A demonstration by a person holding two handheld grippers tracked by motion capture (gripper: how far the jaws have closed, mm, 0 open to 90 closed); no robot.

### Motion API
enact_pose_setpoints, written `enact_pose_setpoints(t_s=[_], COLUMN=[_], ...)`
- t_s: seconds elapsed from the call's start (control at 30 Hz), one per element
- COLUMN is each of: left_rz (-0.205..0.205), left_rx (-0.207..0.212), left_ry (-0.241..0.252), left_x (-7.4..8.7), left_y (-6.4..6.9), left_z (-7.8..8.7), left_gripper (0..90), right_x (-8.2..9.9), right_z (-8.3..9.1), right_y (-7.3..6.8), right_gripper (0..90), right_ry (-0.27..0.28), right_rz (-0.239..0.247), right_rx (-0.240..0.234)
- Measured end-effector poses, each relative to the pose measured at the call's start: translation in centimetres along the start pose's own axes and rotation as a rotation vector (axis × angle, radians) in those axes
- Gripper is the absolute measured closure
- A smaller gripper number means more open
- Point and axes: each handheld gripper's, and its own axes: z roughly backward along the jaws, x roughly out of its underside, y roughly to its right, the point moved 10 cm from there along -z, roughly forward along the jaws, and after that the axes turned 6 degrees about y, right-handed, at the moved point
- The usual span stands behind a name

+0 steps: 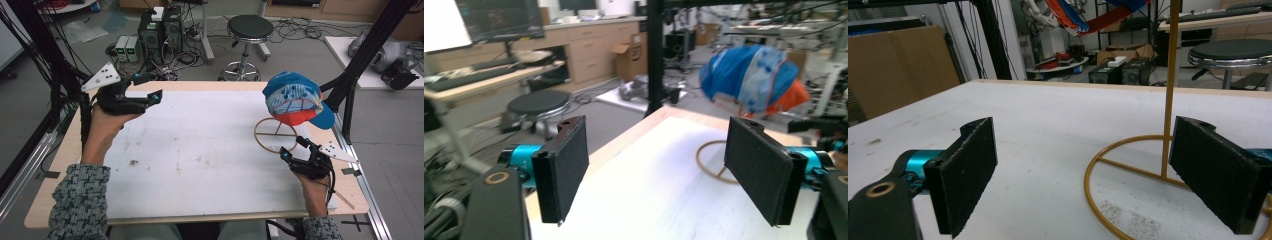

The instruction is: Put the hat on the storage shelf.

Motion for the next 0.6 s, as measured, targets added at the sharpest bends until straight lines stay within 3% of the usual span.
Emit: enact_pose_setpoints(t_s=[0.27, 0.5, 0.6], left_rz=[0.043, 0.086, 0.096], left_rx=[-0.115, -0.178, -0.200], left_ry=[0.006, 0.022, 0.007], left_x=[4.1, 7.0, 8.5], left_y=[-1.0, -1.2, -1.1], left_z=[4.8, 8.1, 9.0], left_gripper=[22.4, 22.2, 22.0], right_x=[0.1, 0.1, 0.1], right_z=[0.0, -0.1, -0.1], right_y=[-0.1, -0.1, -0.1], right_gripper=[11.0, 11.1, 11.1], right_ry=[-0.006, -0.005, -0.006], right_rz=[0.000, 0.005, 0.010], right_rx=[-0.002, -0.001, 0.000])
